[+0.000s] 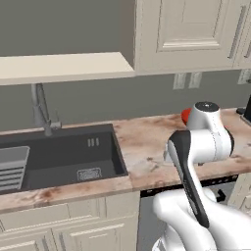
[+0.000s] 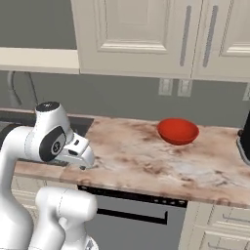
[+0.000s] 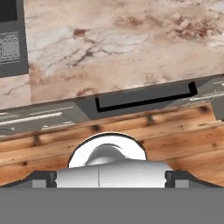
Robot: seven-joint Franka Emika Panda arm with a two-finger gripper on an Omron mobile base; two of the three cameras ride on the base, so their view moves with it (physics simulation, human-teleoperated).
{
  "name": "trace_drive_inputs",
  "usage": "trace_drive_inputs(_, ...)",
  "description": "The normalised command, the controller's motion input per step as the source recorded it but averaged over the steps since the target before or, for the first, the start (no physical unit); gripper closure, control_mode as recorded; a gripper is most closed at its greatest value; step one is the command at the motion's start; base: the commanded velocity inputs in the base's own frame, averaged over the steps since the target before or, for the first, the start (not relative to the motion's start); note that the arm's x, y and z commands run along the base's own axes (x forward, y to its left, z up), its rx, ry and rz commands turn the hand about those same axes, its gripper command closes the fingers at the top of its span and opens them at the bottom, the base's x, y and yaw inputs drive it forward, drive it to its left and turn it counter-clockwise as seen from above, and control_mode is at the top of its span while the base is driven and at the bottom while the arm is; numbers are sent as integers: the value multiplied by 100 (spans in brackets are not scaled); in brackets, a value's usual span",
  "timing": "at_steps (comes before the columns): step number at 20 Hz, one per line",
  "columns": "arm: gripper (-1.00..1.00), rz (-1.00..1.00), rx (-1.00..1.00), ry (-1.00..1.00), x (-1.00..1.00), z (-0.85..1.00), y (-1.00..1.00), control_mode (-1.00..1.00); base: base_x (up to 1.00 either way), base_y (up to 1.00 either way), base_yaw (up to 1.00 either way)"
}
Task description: Place the two vegetables and bowl onto the tray for setting up a vegetable dip station.
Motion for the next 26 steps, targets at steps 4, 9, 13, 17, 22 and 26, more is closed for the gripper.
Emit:
trace_drive_inputs(4,-100,0,0,0,0,0,0,100,21,-79,0)
trace_drive_inputs(9,-100,0,0,0,0,0,0,100,18,-73,0)
trace_drive_inputs(13,-100,0,0,0,0,0,0,100,25,-40,0)
trace_drive_inputs(17,-100,0,0,0,0,0,0,100,36,-36,0)
trace_drive_inputs(22,-100,0,0,0,0,0,0,100,38,-48,0)
trace_drive_inputs(26,-100,0,0,0,0,0,0,100,28,-21,0)
